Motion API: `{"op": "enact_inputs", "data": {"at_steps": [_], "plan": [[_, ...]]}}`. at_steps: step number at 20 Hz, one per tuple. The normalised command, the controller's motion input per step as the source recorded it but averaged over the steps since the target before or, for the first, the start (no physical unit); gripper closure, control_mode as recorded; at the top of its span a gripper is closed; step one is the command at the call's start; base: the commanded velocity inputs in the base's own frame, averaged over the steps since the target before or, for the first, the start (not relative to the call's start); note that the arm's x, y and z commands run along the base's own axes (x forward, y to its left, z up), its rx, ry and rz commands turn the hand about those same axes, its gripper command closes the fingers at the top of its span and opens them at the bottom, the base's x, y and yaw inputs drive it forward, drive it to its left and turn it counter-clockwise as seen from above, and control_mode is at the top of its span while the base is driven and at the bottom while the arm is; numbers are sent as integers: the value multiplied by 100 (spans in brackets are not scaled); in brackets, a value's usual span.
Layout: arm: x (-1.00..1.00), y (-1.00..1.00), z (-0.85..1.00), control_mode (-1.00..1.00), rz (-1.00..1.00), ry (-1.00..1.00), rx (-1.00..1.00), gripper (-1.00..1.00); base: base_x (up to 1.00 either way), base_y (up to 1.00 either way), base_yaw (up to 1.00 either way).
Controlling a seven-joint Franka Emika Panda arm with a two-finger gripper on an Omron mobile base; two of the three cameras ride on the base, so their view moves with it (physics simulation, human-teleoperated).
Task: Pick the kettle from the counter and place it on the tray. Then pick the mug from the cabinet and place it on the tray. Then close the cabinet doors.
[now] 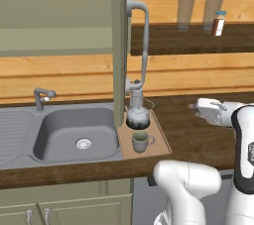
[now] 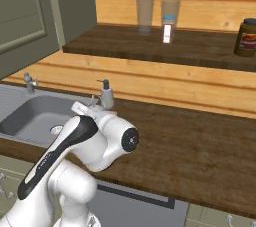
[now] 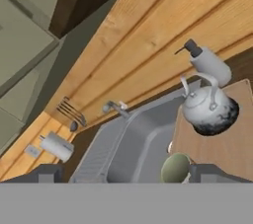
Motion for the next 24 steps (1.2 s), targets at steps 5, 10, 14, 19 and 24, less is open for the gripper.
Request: {"op": "enact_inputs", "data": {"at_steps": [5, 10, 14, 19, 24], "plan": [[0, 0, 0, 100, 0, 0, 0, -100, -79, 50, -1], [0, 0, 0, 100, 0, 0, 0, -100, -85, 99, 0], [0, 0, 0, 100, 0, 0, 0, -100, -68, 100, 0], [0, 0, 0, 100, 0, 0, 0, -100, -13, 100, -6], [0, 0, 0, 100, 0, 0, 0, -100, 39, 76, -9]]}}
